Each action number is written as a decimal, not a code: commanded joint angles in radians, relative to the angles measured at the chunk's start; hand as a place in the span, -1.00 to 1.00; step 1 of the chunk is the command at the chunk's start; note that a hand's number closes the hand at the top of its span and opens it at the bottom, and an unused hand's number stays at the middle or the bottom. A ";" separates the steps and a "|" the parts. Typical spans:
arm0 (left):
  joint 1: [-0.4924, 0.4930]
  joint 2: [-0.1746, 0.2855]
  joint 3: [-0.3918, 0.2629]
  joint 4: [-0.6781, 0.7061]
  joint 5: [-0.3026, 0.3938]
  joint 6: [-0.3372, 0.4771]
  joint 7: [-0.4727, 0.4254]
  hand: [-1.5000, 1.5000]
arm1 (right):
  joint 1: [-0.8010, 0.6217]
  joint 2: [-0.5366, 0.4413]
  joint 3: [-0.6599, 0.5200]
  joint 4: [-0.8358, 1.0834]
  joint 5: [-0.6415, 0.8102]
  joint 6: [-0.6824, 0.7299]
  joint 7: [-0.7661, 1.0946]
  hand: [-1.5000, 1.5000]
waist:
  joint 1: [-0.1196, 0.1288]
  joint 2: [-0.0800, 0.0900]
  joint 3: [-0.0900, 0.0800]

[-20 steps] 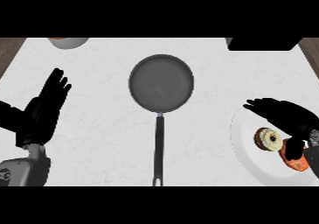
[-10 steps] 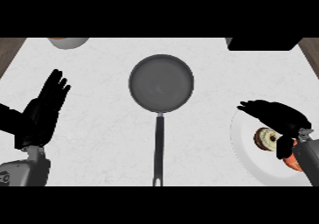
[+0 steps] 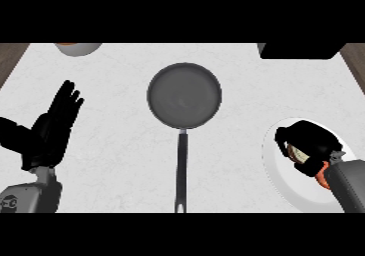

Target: Pick the cupcake from the plate and place it in the pan

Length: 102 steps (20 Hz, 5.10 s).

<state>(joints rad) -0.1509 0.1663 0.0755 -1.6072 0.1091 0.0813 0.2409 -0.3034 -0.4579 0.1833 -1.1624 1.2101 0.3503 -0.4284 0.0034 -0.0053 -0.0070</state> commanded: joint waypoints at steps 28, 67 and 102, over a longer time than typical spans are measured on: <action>-0.118 -0.038 -0.073 0.081 -0.018 -0.055 0.013 0.00 | -0.600 0.458 0.314 -0.171 0.065 -0.136 1.393 1.00 | 0.160 0.011 0.001; -0.008 -0.051 -0.042 0.011 -0.041 -0.020 -0.040 0.00 | -0.740 0.458 0.158 0.706 -0.342 -0.973 1.253 1.00 | 0.057 0.023 0.008; -0.070 -0.045 0.003 0.018 -0.060 0.041 0.044 0.00 | 0.253 0.341 0.036 -0.432 -0.977 -0.949 0.479 -1.00 | -0.016 0.003 0.007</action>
<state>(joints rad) -0.1536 0.1582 0.1123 -1.6125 0.0965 0.0627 0.2540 -0.1849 -0.0913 0.2090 -1.4572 0.2423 -0.6180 0.0655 -0.0194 -0.0061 0.0000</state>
